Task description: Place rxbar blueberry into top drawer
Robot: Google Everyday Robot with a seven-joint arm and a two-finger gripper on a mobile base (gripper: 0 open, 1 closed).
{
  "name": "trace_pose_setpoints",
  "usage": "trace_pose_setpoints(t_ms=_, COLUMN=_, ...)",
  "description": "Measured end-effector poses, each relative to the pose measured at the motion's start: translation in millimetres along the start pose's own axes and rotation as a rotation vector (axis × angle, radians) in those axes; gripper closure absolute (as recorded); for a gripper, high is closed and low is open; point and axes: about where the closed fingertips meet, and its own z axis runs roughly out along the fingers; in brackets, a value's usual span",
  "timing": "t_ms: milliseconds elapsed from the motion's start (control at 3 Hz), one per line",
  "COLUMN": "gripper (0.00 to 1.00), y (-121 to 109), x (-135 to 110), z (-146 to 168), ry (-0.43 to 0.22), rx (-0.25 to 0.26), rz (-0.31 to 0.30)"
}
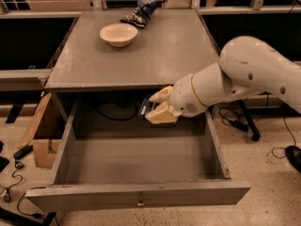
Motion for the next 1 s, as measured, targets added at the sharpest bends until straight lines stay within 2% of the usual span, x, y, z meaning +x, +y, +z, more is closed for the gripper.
trace_pose_setpoints(t_ms=333, gripper=1.0, y=19, x=51, z=36, ry=-0.053, rx=-0.035, rz=0.017)
trace_pose_setpoints(t_ms=1000, gripper=0.97, y=0, x=124, z=74, ry=-0.132, rx=0.074, rz=0.019)
